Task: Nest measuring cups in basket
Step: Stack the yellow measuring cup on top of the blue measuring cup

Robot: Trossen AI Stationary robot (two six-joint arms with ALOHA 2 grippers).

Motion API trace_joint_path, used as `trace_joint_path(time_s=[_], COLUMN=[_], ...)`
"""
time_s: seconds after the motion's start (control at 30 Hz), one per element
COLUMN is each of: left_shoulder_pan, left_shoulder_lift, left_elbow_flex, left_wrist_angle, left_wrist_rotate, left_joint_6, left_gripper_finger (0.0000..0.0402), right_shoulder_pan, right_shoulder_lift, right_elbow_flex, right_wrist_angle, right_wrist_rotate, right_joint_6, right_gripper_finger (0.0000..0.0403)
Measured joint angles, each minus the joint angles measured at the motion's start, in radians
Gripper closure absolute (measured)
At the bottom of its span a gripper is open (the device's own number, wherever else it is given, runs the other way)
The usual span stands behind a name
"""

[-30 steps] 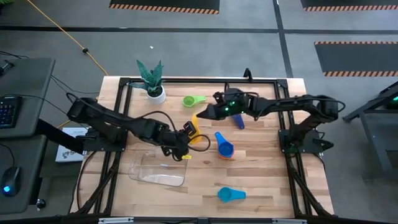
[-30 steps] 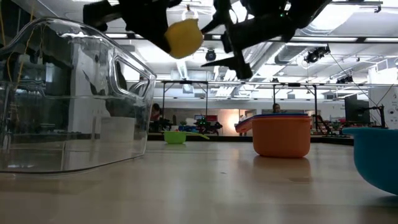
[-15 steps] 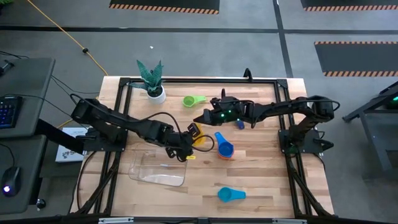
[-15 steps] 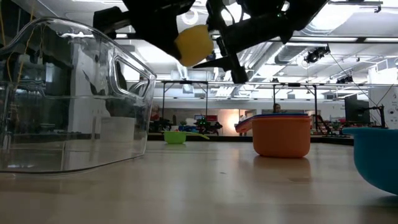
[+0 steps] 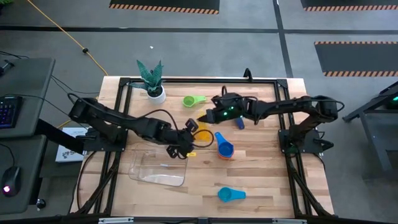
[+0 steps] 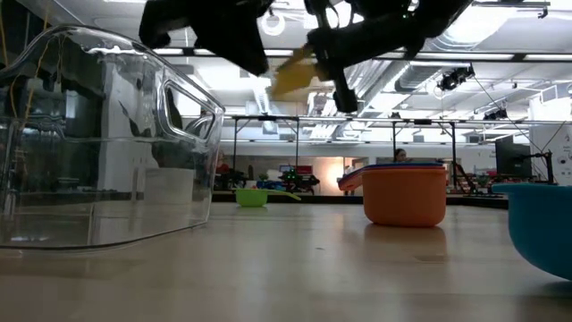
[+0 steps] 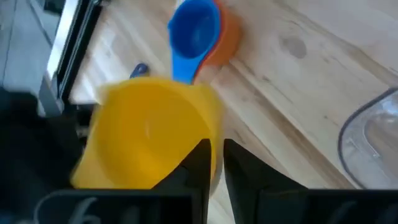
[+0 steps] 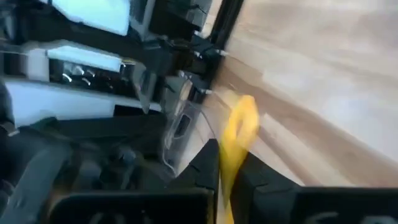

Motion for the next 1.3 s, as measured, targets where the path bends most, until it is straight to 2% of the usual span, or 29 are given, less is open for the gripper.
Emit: trace_joint_path(time_s=[0.3, 0.47, 0.57, 0.63, 0.7, 0.77, 0.83, 0.9, 0.97, 1.03, 1.1, 1.17, 1.23, 1.3], left_shoulder_pan=[0.033, 0.091, 0.144, 0.172, 0.183, 0.180, 0.171, 0.155, 0.137, 0.120, 0.107, 0.092, 0.080, 0.068], left_shoulder_lift=[-0.117, -0.194, -0.259, -0.308, -0.367, -0.415, -0.445, -0.452, -0.439, -0.405, -0.362, -0.316, -0.263, -0.207], left_elbow_flex=[-0.001, -0.001, -0.044, -0.110, -0.207, -0.315, -0.431, -0.526, -0.584, -0.606, -0.607, -0.579, -0.531, -0.474], left_wrist_angle=[-0.068, -0.127, -0.094, 0.026, 0.192, 0.427, 0.659, 0.884, 1.053, 1.152, 1.219, 1.259, 1.252, 1.229], left_wrist_rotate=[0.002, 0.007, 0.052, 0.089, 0.113, 0.121, 0.120, 0.092, 0.017, -0.066, -0.130, -0.178, -0.231, -0.271], left_joint_6=[-0.206, -0.412, -0.583, -0.697, -0.790, -0.885, -0.992, -1.096, -1.175, -1.226, -1.235, -1.203, -1.138, -1.009], left_gripper_finger=[0.0311, 0.0273, 0.0255, 0.0248, 0.0246, 0.0246, 0.0247, 0.0247, 0.0247, 0.0247, 0.0247, 0.0247, 0.0247, 0.0247], right_shoulder_pan=[-0.095, -0.088, -0.046, -0.002, 0.049, 0.110, 0.181, 0.253, 0.308, 0.340, 0.356, 0.360, 0.358, 0.351], right_shoulder_lift=[-0.217, -0.375, -0.469, -0.528, -0.596, -0.670, -0.725, -0.739, -0.712, -0.648, -0.577, -0.503, -0.439, -0.371], right_elbow_flex=[-0.004, -0.004, -0.004, -0.008, -0.058, -0.156, -0.293, -0.435, -0.547, -0.606, -0.616, -0.571, -0.502, -0.413], right_wrist_angle=[-0.442, -0.678, -0.817, -0.866, -0.808, -0.668, -0.445, -0.148, 0.170, 0.430, 0.596, 0.691, 0.714, 0.705], right_wrist_rotate=[0.042, 0.068, 0.137, 0.204, 0.282, 0.363, 0.479, 0.625, 0.787, 0.953, 1.081, 1.160, 1.247, 1.315], right_joint_6=[-0.203, -0.292, -0.297, -0.273, -0.207, -0.121, -0.031, 0.009, -0.011, -0.078, -0.174, -0.280, -0.380, -0.450], right_gripper_finger=[0.0402, 0.0402, 0.0402, 0.0402, 0.0402, 0.0402, 0.0402, 0.0402, 0.0403, 0.0403, 0.0403, 0.0403, 0.0403, 0.0403])
